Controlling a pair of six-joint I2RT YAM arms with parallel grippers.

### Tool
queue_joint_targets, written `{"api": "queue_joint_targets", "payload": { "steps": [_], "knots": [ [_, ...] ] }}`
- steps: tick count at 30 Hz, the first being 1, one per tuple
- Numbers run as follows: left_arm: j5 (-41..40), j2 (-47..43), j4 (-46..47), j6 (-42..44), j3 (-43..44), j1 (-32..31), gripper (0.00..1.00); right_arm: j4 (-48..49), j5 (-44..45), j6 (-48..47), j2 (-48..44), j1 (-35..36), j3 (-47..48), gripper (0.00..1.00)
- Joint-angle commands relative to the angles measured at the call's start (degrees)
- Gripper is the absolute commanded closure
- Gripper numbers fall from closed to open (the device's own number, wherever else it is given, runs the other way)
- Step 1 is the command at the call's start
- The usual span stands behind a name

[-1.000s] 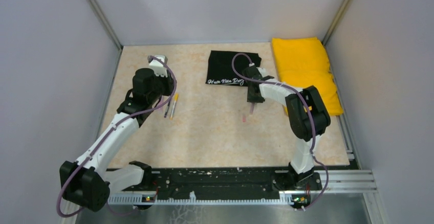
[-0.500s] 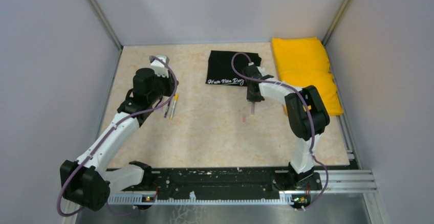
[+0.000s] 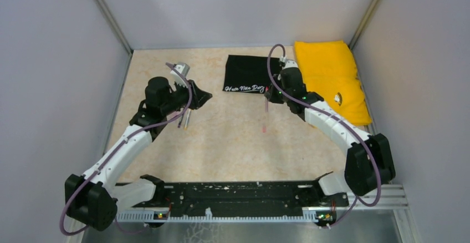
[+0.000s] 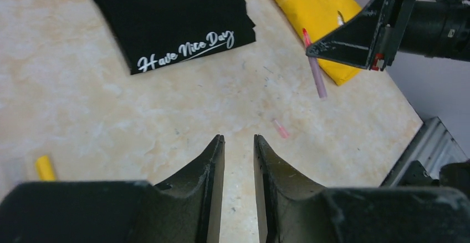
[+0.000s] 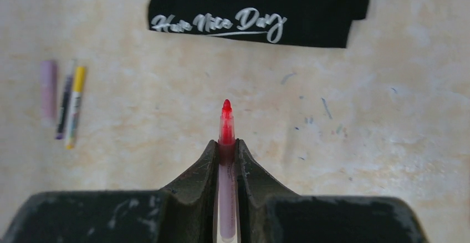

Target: Insert the pens into the pen caps

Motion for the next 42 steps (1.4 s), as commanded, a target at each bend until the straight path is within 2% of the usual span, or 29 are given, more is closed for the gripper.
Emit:
{"api": "queue_joint_targets", "payload": {
  "steps": [1, 5, 11, 14, 23, 30, 42],
  "knots": [
    [2.7, -0.7, 5.1, -3.4, -0.2, -3.5, 0.68, 9.5, -9.0, 4.3, -4.0, 1.7, 0.0, 1.00],
    [4.1, 0.7, 6.6, -6.0, 0.1, -5.7, 0.68, 12.8, -7.4, 6.8, -5.9, 6.6, 0.7, 1.00],
    [5.4, 0.9, 11.6, -9.7, -1.6, -8.8, 0.67, 25.9, -4.5, 11.9, -9.7, 13.4, -4.4, 1.00],
    [5.1, 1.2, 12.8, -10.5, -2.2, -9.5, 0.67, 32.3, -3.7, 14.1, -11.3, 15.3, -8.0, 1.00],
    [7.1, 2.6, 14.5, -11.8, -2.3, -9.8, 0.66, 42.1, -1.9, 16.5, -12.6, 17.8, -12.4, 1.00],
    [8.9, 4.2, 15.4, -12.6, -2.2, -10.2, 0.65, 44.0, -3.0, 16.2, -12.2, 18.4, -12.2, 1.00],
    [9.8, 5.0, 17.2, -14.8, -1.4, -10.3, 0.65, 46.0, -10.0, 15.7, -9.5, 18.4, -11.4, 1.00]
  ]
}}
